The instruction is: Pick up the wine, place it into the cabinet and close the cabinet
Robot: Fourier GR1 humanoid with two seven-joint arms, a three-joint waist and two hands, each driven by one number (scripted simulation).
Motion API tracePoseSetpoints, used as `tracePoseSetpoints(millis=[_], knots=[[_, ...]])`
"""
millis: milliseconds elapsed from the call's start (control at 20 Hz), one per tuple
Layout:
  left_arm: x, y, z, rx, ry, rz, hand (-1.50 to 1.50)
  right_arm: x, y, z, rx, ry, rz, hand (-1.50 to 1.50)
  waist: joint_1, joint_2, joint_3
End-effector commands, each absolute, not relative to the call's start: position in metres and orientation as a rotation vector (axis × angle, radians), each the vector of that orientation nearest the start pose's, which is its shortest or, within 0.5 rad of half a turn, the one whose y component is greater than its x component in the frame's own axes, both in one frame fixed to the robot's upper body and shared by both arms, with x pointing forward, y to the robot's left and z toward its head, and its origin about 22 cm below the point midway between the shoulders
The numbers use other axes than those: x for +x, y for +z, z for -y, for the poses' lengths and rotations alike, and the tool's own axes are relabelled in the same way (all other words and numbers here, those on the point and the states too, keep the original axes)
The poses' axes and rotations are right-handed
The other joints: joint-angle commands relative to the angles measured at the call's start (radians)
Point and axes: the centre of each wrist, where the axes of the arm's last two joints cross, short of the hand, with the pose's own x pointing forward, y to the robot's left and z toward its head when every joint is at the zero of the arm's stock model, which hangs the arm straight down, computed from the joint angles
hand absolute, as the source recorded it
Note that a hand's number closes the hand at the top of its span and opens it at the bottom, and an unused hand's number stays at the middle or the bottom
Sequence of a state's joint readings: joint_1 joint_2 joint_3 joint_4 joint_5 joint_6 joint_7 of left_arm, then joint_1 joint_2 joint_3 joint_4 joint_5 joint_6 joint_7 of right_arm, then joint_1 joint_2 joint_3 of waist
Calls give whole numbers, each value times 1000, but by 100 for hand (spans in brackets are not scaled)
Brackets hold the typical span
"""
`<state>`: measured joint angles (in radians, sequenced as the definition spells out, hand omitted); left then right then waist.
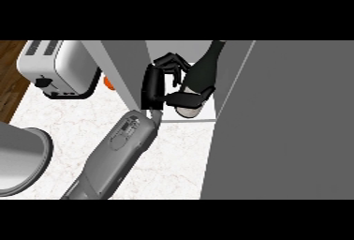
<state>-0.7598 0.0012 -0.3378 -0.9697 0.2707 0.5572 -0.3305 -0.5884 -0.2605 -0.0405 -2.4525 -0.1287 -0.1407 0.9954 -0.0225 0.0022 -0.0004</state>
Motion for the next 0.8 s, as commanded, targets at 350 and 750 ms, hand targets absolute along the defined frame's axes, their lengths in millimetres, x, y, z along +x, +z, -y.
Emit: tracePoseSetpoints(millis=[350, 750], knots=[[367, 7, -76, 79, -111, 1882, 150, 162, 286, 213, 183, 249, 1988, -150, 3, 1, 0], [368, -17, -84, 173, -103, 1899, 150, 158, 290, 199, 199, 281, 1977, -150, -17, 5, -1]])
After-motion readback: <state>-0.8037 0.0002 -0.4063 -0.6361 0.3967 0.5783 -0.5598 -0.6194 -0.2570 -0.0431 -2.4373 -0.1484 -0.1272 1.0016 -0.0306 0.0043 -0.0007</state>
